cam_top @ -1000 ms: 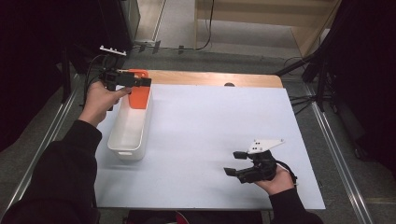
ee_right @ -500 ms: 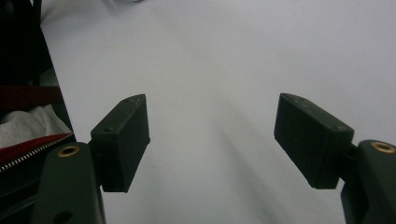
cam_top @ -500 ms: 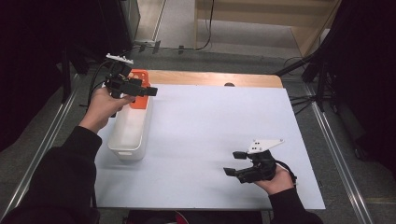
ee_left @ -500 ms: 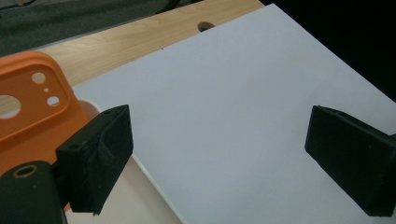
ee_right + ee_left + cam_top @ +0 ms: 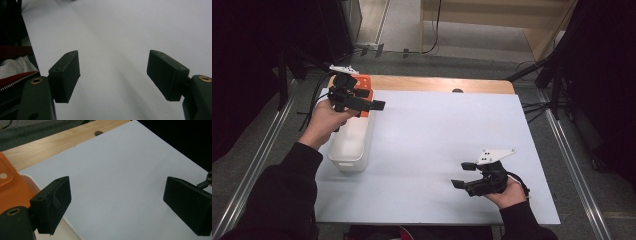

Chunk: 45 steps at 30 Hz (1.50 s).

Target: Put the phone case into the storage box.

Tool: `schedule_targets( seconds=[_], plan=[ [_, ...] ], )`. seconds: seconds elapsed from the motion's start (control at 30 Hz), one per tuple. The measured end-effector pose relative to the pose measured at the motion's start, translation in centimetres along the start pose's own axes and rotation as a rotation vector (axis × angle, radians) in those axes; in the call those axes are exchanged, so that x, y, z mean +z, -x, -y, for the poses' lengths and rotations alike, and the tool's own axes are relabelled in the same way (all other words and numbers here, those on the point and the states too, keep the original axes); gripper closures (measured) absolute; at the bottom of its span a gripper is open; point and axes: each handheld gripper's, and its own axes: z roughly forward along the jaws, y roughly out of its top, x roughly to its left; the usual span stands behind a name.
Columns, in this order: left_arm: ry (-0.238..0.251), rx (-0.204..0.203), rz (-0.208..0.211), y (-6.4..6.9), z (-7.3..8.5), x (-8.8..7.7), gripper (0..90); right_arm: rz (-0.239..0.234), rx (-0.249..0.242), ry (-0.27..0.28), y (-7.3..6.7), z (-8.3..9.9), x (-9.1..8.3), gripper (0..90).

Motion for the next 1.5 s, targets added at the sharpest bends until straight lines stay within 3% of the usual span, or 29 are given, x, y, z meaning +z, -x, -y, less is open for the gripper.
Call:
schedule_targets(
  seconds=[0.4, 0.9, 1.07, 1.5],
  plan=[
    [-0.002, 0.055, 0.002, 1.9, 1.3, 0.2, 7.9, -0.001, 0.002, -0.002, -0.1, 0.0, 0.0, 25.1],
    [0.009, 0.083, 0.008, 3.4, 3.0, 0.3, 7.9, -0.003, -0.002, -0.004, -0.1, 0.0, 0.1, 25.1],
    [0.018, 0.085, 0.029, 4.3, 3.8, 0.2, 7.9, -0.004, -0.003, -0.006, -0.1, 0.0, 0.1, 25.2],
    [0.012, 0.142, 0.009, 5.4, 6.2, 0.5, 7.9, -0.005, 0.001, -0.007, -0.1, 0.0, 0.1, 25.1]
  ],
)
